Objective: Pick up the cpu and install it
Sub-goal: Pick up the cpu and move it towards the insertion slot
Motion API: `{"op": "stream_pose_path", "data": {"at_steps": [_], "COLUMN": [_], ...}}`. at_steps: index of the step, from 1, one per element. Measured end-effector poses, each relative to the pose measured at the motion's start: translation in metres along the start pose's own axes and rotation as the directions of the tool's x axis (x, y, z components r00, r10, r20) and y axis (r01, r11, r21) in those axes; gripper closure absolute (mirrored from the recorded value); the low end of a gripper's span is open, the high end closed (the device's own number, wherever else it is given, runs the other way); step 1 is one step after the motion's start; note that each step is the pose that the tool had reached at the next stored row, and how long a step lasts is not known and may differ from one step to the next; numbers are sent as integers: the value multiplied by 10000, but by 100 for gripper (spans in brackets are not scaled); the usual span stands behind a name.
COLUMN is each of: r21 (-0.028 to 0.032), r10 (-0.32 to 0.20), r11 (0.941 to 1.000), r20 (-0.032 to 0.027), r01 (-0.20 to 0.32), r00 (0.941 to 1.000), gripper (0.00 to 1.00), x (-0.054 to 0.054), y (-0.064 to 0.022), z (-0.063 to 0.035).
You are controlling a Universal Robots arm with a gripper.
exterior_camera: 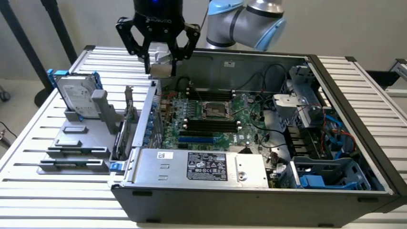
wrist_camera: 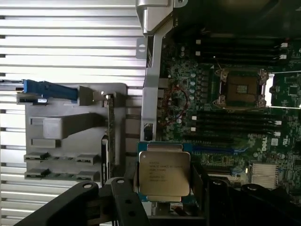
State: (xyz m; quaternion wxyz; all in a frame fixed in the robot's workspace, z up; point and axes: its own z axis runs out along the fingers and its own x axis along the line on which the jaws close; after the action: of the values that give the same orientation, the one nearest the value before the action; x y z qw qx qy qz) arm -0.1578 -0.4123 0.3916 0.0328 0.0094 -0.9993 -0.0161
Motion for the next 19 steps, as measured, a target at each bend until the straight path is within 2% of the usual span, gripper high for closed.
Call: {"op": "stream_pose_path", "data": {"at_steps": [8,19], "r21": [5,21], "r10": [0,1], "r11": [10000,10000], "r20": [-1,0], "r01": [0,-1], "r00": [10000,10000], "gripper": [45,45], "x": [-311,-738], "y": [183,504], "z": [15,177]}}
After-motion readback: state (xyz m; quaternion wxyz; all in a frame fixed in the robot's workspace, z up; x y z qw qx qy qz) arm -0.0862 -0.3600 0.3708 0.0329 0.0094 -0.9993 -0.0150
